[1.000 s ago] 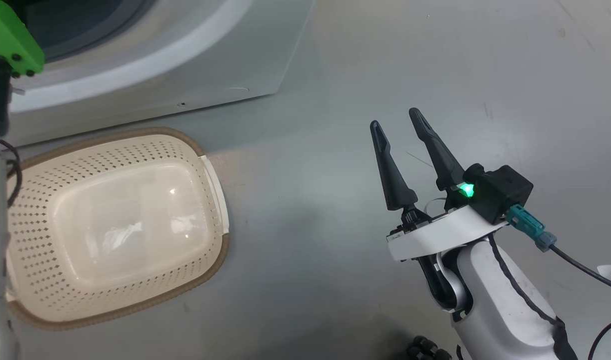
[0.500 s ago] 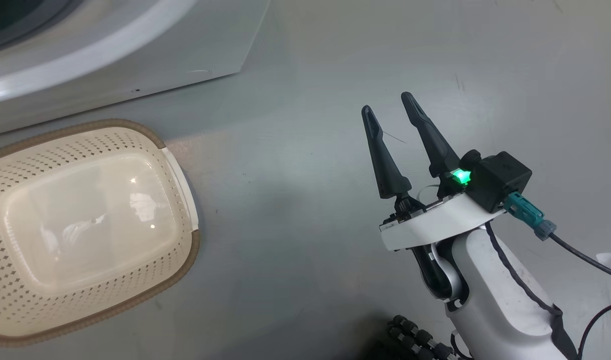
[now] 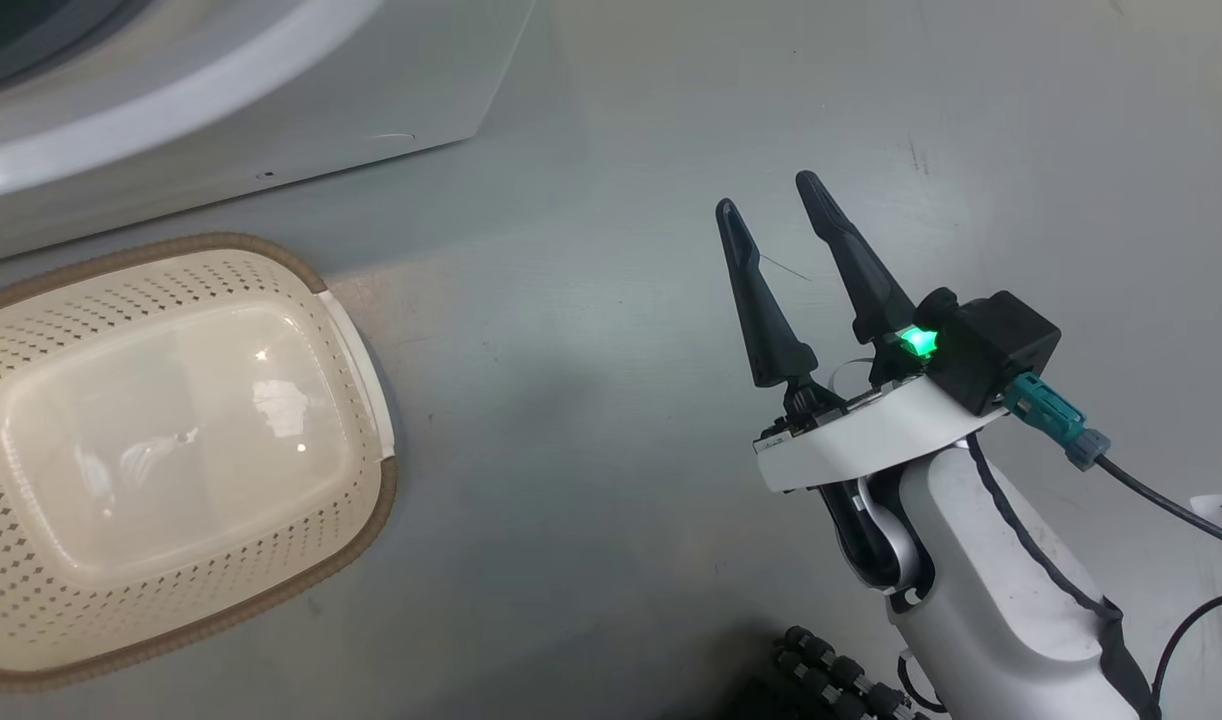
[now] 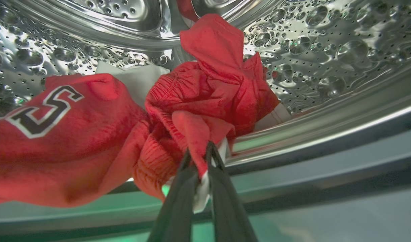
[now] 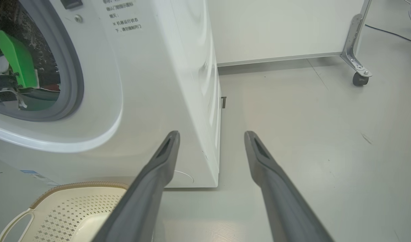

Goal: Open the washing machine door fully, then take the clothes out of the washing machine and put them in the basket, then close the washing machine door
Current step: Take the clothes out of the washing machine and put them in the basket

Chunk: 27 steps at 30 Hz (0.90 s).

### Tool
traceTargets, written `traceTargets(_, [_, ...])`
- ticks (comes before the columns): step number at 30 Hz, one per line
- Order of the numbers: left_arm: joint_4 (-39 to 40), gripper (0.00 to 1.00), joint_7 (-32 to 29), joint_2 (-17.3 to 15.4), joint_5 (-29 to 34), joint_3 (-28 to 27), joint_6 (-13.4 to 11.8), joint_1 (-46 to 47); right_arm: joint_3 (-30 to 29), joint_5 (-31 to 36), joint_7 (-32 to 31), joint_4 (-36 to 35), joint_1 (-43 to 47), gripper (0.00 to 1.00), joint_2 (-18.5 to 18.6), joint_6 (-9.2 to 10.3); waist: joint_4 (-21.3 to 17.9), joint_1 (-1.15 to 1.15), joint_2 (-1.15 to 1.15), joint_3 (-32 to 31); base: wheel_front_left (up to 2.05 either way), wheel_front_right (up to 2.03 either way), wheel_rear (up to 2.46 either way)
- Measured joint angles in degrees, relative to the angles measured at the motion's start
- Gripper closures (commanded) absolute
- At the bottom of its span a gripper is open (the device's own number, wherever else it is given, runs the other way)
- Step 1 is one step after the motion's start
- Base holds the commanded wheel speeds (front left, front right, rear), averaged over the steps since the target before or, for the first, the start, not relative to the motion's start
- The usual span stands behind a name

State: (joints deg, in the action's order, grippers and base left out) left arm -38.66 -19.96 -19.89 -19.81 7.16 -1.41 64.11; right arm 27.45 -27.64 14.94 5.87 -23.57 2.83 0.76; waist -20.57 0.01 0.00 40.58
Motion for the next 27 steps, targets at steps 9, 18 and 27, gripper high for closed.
traceTargets(9, [-1.71,1.0,3.54,1.31,0.44,0.55,-0.36,0.04,-0.02,0.63,0.0,0.86,-0.58,0.0,0.0,0.51,0.83,0.0,0.0,-0.68,0.0,0.0,0.0])
traceTargets(18, [-1.42,1.0,10.11,3.63,1.21,1.98,0.21,-0.04,-0.02,2.14,0.0,1.89,-0.58,0.0,0.01,0.51,2.44,0.0,0.0,-2.07,0.0,0.0,0.0])
traceTargets(27, [0.64,1.0,17.34,6.06,1.29,2.46,0.29,-2.04,-0.67,3.22,0.0,3.24,-0.54,0.0,0.02,0.49,4.42,0.0,0.0,-4.46,0.0,0.0,0.0])
